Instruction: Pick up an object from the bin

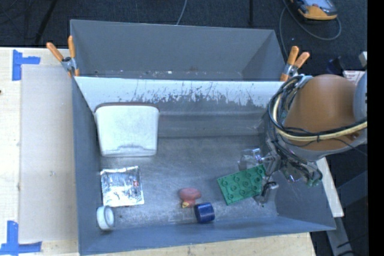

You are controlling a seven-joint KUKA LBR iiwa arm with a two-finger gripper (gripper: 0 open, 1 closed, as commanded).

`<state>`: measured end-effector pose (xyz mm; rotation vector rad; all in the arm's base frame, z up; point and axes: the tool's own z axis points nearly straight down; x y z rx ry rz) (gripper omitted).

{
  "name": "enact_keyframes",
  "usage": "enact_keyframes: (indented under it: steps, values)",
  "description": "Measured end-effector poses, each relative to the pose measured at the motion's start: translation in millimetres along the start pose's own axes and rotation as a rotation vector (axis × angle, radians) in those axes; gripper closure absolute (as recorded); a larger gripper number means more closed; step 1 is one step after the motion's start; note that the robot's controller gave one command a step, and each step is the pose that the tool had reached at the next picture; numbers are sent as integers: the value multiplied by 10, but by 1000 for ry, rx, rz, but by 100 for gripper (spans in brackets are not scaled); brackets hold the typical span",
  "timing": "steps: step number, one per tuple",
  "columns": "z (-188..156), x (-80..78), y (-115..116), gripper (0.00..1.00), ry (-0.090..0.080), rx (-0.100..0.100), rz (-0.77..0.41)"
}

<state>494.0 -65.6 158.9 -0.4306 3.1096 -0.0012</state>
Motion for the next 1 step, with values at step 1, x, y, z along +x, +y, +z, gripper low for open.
enact_keyframes:
  steps: [1]
  values:
    - [-104, -9, 6, 100, 1, 0, 0]
